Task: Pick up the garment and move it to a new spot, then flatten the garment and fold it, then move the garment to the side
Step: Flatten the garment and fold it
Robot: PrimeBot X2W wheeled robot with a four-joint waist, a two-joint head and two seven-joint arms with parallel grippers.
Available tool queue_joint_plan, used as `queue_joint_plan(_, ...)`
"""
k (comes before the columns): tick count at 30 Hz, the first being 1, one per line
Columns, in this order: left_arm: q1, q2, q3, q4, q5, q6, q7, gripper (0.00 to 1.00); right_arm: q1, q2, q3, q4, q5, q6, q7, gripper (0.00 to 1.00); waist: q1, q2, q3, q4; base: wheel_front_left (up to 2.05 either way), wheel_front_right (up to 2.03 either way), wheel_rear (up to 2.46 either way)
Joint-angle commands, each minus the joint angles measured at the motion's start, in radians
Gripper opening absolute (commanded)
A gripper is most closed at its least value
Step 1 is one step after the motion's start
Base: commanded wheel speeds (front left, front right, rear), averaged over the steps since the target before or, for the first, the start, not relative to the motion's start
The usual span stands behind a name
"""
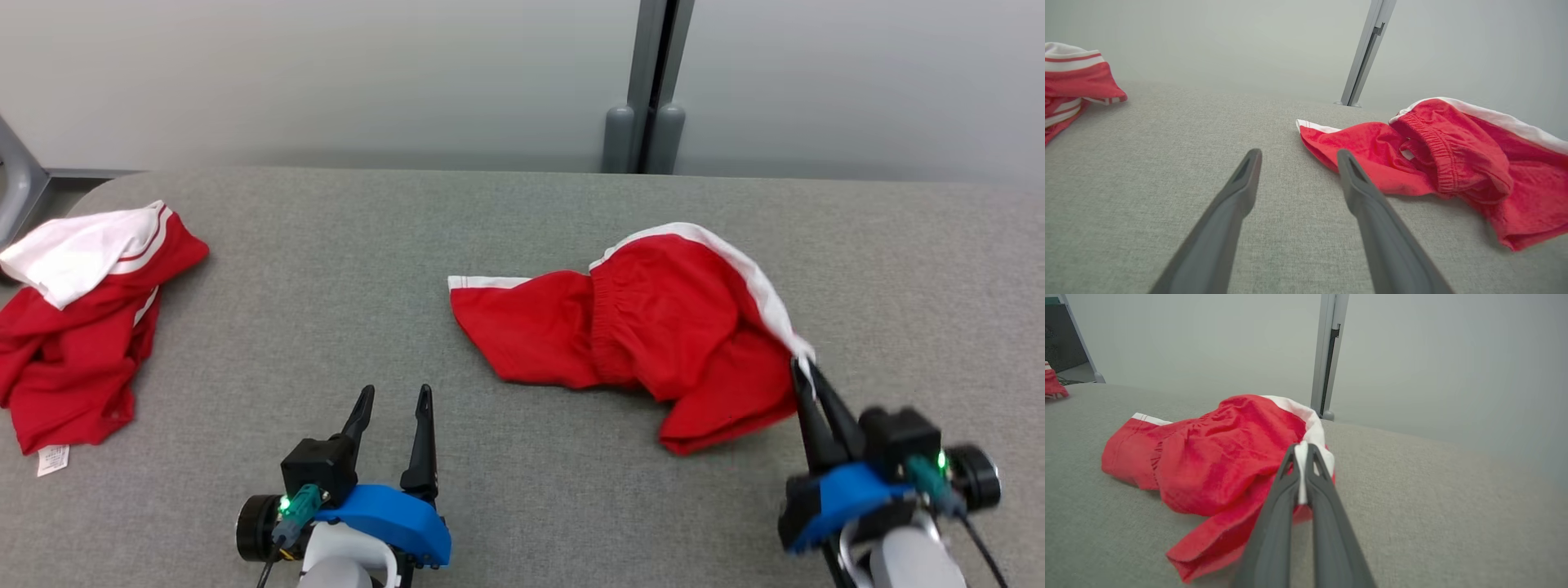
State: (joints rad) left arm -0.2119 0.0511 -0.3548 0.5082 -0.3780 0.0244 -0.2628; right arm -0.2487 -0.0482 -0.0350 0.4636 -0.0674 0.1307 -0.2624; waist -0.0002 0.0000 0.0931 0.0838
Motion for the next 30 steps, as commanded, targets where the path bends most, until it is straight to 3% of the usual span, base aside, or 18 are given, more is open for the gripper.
queue_joint_plan(1,0.002,-0.001,0.007,0.0,0.005,-0.003,-0.003,1.0,0.051,-0.004,0.002,-0.024,0.01,0.0,-0.003,0.0,0.0002,0.0,-0.005,-0.007,0.0,0.0,0.0)
queue_joint_plan(7,-0.001,0.004,0.015,0.002,0.011,-0.005,-0.003,1.0,0.179,-0.005,-0.043,0.002,0.0,0.0,0.016,0.0,0.0002,0.0,0.001,-0.012,0.0,0.0,0.0)
queue_joint_plan(18,-0.001,0.003,0.02,0.005,0.014,-0.005,-0.003,1.0,0.139,-0.005,-0.11,0.149,-0.056,0.0,-0.001,0.0,0.0002,0.0,0.007,0.01,0.0,0.0,0.0)
queue_joint_plan(19,0.0,0.002,0.022,0.006,0.013,-0.005,-0.003,1.0,0.134,-0.005,-0.112,0.158,-0.058,0.0,-0.002,0.35,0.0002,0.0,0.006,0.011,0.0,0.0,0.0)
queue_joint_plan(20,0.0,0.002,0.023,0.006,0.012,-0.004,-0.003,1.0,0.131,-0.005,-0.113,0.164,-0.06,0.0,-0.003,0.88,0.0002,0.0,0.005,0.011,0.0,0.0,0.0)
queue_joint_plan(21,0.0,0.002,0.023,0.006,0.012,-0.004,-0.003,1.0,0.131,-0.005,-0.113,0.164,-0.06,0.0,-0.003,0.88,0.0002,0.0,0.005,0.011,0.0,0.0,0.0)
queue_joint_plan(22,0.002,0.002,0.024,0.007,0.01,-0.004,-0.003,1.0,0.128,-0.005,-0.114,0.167,-0.056,0.0,-0.003,1.0,0.0002,0.0,0.003,0.01,0.0,0.0,0.0)
queue_joint_plan(30,0.023,0.002,0.039,0.004,0.007,0.0,-0.003,1.0,0.171,-0.004,-0.108,0.078,0.011,0.0,-0.004,1.0,0.0002,0.0,-0.037,-0.019,0.0,0.0,0.0)
